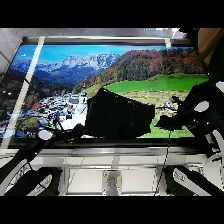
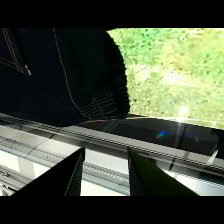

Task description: Fold the clothes and pants, and hang the long-sleeved shirts on hangers.

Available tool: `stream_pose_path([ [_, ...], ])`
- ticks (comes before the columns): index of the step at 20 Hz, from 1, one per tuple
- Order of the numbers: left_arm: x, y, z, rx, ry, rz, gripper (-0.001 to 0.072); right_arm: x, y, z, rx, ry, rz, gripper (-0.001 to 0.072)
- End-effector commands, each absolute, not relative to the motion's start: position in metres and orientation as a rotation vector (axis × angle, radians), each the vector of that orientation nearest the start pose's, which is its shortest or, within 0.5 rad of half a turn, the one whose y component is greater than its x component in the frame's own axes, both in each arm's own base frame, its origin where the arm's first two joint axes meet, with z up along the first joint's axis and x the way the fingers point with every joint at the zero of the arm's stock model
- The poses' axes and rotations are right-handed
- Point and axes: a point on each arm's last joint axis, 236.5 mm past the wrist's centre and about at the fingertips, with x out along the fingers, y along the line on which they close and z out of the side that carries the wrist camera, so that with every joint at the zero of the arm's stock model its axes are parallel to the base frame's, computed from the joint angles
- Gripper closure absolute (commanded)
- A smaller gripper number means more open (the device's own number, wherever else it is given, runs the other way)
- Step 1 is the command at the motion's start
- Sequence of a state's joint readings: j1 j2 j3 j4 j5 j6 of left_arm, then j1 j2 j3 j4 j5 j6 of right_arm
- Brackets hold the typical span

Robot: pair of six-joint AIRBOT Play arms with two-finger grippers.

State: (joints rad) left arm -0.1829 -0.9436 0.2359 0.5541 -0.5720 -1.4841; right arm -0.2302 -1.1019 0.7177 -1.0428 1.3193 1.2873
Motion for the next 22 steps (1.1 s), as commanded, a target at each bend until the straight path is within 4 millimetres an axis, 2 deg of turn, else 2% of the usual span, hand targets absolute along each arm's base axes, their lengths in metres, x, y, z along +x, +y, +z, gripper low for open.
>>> stream_pose_path([
  [1,0.245,-0.154,-0.111,-0.921,1.231,-0.104,0.0365,0.248,0.060,-0.045,0.494,1.525,0.315,0.0397],
  [3,0.248,-0.157,-0.107,-0.921,1.216,-0.129,0.0649,0.248,0.060,-0.045,0.494,1.526,0.316,0.0397],
  [4,0.249,-0.158,-0.104,-0.909,1.210,-0.145,0.0687,0.247,0.061,-0.045,0.495,1.529,0.318,0.0397],
  [9,0.253,-0.170,-0.089,-0.889,1.218,-0.224,0.0687,0.228,0.051,-0.047,0.388,1.590,0.354,0.0387],
  [10,0.254,-0.171,-0.087,-0.879,1.213,-0.235,0.0687,0.230,0.050,-0.050,0.387,1.579,0.343,0.0375],
  [14,0.254,-0.171,-0.087,-0.876,1.213,-0.239,0.0687,0.264,0.074,-0.064,0.544,1.420,0.362,0.0375],
  [18,0.253,-0.172,-0.087,-0.877,1.218,-0.243,0.0687,0.259,0.075,-0.090,0.567,1.483,0.363,0.0375],
  [22,0.253,-0.172,-0.087,-0.877,1.218,-0.243,0.0687,0.257,0.078,-0.099,0.565,1.506,0.395,0.0376],
])
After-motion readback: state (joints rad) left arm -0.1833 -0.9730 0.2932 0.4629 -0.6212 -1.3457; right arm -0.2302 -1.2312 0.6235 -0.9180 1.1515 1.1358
